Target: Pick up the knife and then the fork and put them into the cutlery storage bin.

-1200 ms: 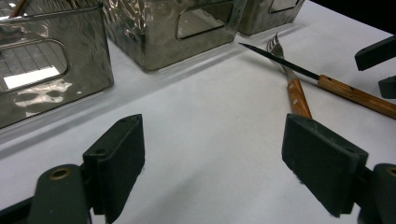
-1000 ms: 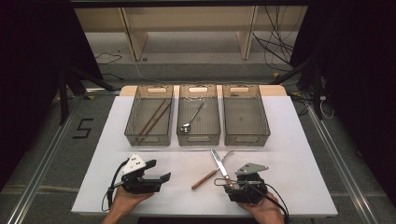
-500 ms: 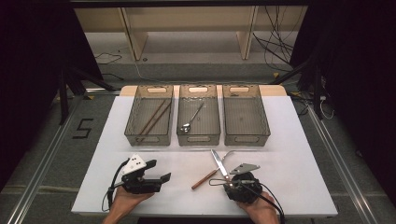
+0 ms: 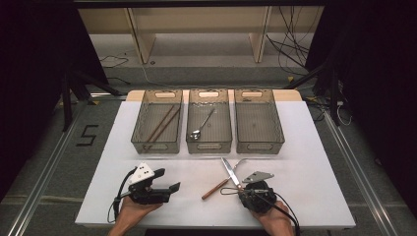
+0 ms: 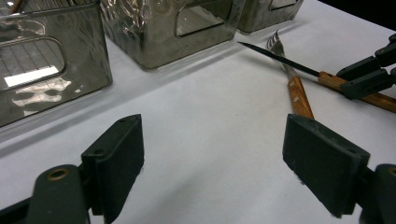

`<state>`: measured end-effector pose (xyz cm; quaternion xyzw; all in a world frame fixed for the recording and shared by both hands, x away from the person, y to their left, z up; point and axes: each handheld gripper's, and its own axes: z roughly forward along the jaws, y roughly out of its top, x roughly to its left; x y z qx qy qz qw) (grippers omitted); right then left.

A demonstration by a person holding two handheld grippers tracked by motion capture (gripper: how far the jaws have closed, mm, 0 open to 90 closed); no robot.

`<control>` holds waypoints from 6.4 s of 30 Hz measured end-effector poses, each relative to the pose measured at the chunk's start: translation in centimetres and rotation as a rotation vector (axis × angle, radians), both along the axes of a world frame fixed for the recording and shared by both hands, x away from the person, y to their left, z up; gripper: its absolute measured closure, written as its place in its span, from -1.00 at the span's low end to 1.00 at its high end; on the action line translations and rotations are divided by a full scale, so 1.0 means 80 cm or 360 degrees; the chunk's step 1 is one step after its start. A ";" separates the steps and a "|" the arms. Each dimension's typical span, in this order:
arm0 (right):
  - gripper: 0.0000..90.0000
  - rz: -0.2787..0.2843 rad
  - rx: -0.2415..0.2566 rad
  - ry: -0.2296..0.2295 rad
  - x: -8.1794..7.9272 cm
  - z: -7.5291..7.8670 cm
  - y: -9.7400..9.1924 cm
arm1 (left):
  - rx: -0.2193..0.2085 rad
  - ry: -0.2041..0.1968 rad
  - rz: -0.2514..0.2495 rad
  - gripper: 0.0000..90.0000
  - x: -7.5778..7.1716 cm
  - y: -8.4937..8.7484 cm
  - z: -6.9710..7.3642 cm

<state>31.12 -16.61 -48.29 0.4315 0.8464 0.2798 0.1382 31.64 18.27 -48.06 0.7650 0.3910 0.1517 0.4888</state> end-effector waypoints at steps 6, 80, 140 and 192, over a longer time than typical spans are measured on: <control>0.69 -0.0023 0.0036 0.0019 0.002 0.000 -0.004 | 0.0003 0.0002 0.0001 -0.55 0.000 0.000 0.000; 0.71 -0.0449 0.0314 -0.0167 0.211 0.115 -0.065 | -0.0031 -0.0012 0.0018 -0.55 0.000 0.004 0.001; -0.22 -0.0346 0.0437 -0.0110 0.227 0.108 -0.053 | -0.0053 -0.0020 0.0005 -0.58 0.000 0.004 0.002; -0.36 -0.0039 0.0578 -0.0304 0.038 0.068 -0.088 | 0.0271 0.0192 -0.0279 -0.53 0.024 -0.116 0.022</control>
